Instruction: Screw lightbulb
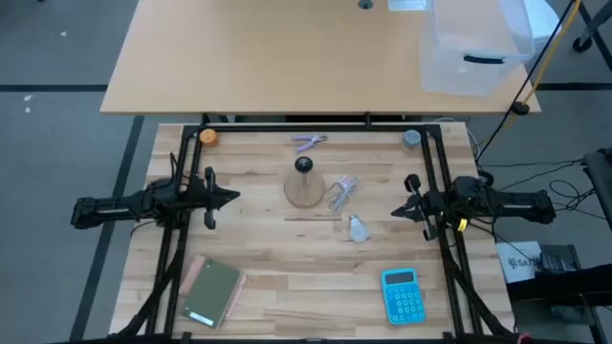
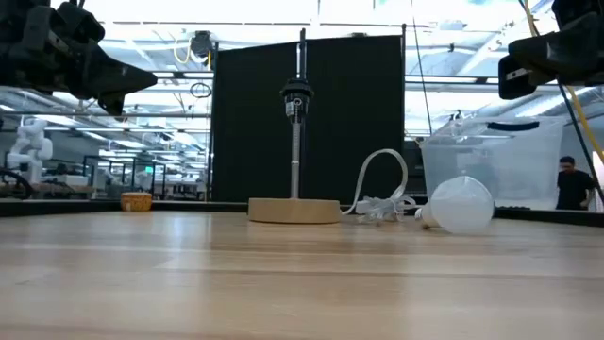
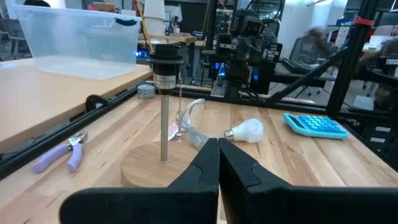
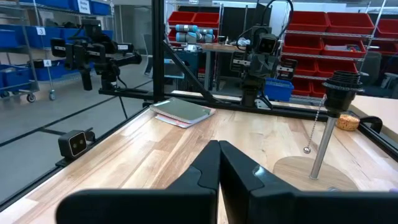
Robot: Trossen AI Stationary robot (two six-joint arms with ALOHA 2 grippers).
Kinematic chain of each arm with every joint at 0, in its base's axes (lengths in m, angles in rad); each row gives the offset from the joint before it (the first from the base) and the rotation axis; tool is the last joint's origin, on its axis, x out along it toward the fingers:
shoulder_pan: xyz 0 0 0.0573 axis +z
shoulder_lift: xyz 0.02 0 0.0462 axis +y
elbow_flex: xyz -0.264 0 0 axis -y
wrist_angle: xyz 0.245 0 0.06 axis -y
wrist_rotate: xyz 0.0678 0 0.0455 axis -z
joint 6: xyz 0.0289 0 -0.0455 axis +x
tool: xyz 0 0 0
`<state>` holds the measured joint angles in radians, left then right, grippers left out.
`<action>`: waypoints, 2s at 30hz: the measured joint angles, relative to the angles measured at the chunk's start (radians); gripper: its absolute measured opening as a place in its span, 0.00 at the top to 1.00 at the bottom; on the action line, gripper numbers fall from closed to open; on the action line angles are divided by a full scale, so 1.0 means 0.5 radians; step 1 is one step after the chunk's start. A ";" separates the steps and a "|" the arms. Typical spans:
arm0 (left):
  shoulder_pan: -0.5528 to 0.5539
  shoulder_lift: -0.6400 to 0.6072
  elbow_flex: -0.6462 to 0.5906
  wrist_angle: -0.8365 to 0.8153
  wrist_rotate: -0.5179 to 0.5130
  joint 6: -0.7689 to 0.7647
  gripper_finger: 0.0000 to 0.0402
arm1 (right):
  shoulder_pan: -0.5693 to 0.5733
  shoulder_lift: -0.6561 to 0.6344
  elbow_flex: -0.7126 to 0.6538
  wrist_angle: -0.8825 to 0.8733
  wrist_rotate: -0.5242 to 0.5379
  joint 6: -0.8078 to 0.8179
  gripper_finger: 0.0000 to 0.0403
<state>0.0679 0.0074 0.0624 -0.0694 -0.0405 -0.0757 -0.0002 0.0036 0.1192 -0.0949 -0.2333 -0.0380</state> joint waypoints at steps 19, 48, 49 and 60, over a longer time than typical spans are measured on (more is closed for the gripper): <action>0.000 0.000 0.000 0.000 0.000 0.000 1.00 | 0.000 0.000 0.000 0.000 -0.001 0.000 1.00; 0.000 0.059 0.000 1.059 -0.325 -0.085 1.00 | 0.000 0.000 0.000 -0.001 0.000 0.000 1.00; 0.000 0.083 0.000 1.119 -0.341 -0.092 1.00 | 0.000 0.000 0.000 -0.001 0.000 0.000 1.00; -0.023 0.800 0.297 1.201 -0.197 -0.082 1.00 | 0.000 0.001 0.000 0.005 0.000 0.000 1.00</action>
<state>0.0563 0.4077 0.2108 0.5310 -0.1390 -0.1166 -0.0002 0.0040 0.1192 -0.0923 -0.2334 -0.0380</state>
